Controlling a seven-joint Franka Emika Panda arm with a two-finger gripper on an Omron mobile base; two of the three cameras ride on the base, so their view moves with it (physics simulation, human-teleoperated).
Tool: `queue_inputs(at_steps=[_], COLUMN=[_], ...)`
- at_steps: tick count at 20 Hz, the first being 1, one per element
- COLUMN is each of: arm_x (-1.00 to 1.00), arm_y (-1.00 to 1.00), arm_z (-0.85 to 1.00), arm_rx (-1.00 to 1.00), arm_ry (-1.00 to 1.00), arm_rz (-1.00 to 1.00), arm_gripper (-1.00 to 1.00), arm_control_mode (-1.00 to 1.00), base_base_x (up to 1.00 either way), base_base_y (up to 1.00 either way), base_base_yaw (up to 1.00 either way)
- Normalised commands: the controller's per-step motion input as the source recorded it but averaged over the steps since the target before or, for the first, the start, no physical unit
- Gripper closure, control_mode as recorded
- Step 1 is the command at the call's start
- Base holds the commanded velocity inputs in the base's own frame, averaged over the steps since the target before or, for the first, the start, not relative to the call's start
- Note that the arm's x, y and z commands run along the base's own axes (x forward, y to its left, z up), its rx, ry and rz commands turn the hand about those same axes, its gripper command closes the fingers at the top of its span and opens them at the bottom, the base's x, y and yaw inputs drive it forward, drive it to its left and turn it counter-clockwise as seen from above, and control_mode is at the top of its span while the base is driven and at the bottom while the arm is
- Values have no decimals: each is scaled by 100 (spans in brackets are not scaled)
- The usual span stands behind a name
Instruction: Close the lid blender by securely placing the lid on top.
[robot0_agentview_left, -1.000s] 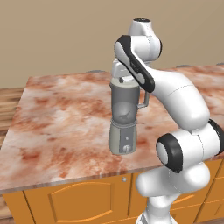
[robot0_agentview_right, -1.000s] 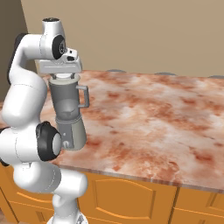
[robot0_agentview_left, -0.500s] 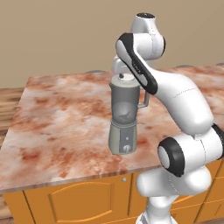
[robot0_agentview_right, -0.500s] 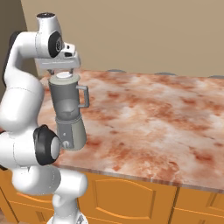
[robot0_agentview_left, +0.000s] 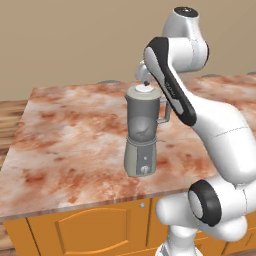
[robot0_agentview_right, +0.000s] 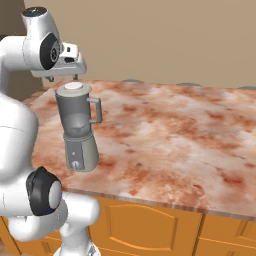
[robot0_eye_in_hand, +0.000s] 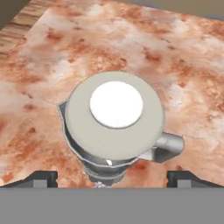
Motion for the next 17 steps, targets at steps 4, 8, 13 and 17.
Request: queue_inputs(at_steps=[4,8,13,17], arm_x=[-100,-94,-65,-38], arm_y=[-20,-17,-12,-13], arm_z=[7,8,4,0], arm_rx=[9,7,1,0], arm_ry=[-13,-9,-9,-7], arm_rz=[-1,-1,-1,0], arm_gripper=[-100,-100,-100,-100], arm_control_mode=[-100,-100,-100,-100], base_base_x=[0,0,0,0], base_base_y=[0,0,0,0], base_base_yaw=[0,0,0,0])
